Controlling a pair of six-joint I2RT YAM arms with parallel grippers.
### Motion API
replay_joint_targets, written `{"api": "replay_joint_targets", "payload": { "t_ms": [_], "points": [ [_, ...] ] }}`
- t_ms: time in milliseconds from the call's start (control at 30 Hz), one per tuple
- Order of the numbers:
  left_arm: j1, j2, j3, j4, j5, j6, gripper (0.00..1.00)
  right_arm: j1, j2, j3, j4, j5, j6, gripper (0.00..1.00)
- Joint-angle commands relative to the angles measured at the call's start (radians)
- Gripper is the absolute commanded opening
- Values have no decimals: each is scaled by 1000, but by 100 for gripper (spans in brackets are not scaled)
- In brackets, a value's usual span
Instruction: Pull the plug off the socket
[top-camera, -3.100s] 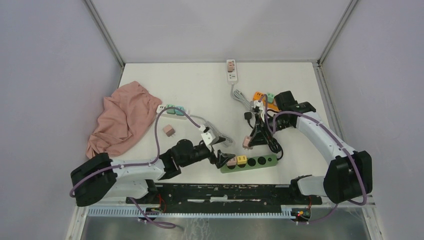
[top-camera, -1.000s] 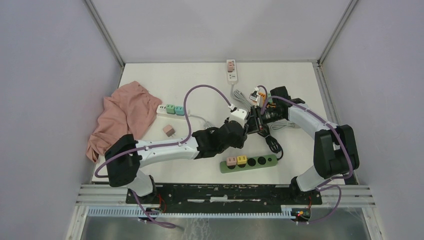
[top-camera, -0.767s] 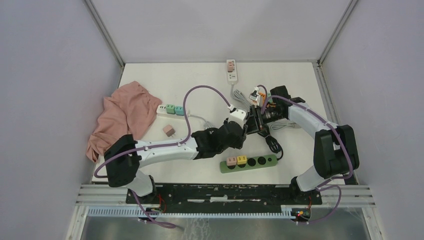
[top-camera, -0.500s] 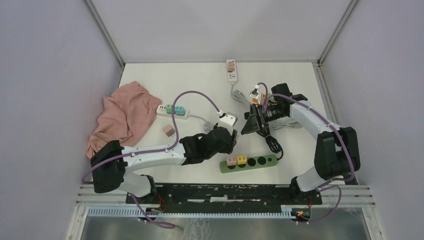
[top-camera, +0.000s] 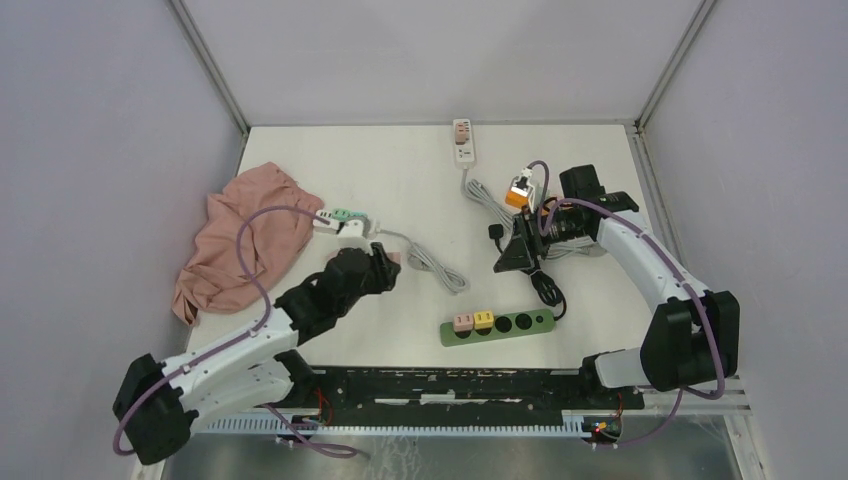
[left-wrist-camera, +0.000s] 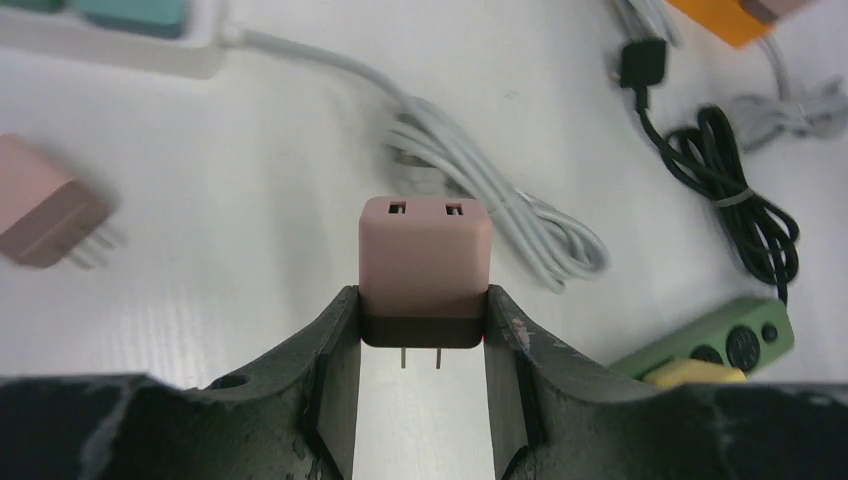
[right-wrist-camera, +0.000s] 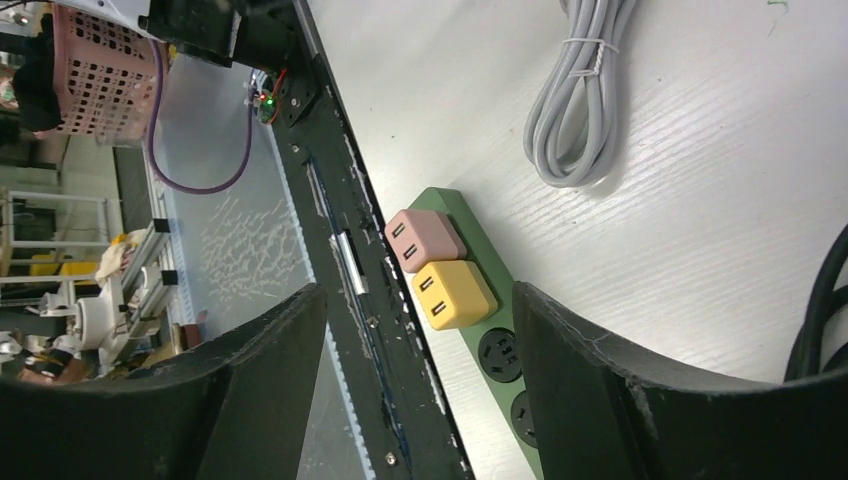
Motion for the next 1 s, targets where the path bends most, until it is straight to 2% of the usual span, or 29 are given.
{"api": "replay_joint_targets", "payload": {
  "t_ms": [0,133,267,333,433,700,800,967],
  "points": [
    [187,-135,-80,-47,104,-163,3,-20,-38,16,-8,-26,-88,74],
    [264,-199,-73,-163,1,-197,3,-24,-32,23,-22,-30,-107,74],
    [344,-161,-64,-226,-82,-259,3,-24,-25,28,-32,-30,-115,74],
    [375,-117,-58,-226,-107,-285,4,-24,-21,29,-37,-32,-117,74],
    [420,-45,-44,-230,-172,-338,10,-24,-26,28,-40,-32,-124,74],
    [579,45,-21,-120,-160,-348,13,-29,-30,26,-41,-16,-129,74],
    [610,53,-22,-132,-176,-371,14,-31,-33,26,-41,-22,-128,74],
    [619,82,-14,-207,-259,-453,24,-30,-33,25,-42,-27,-129,74]
  ]
}}
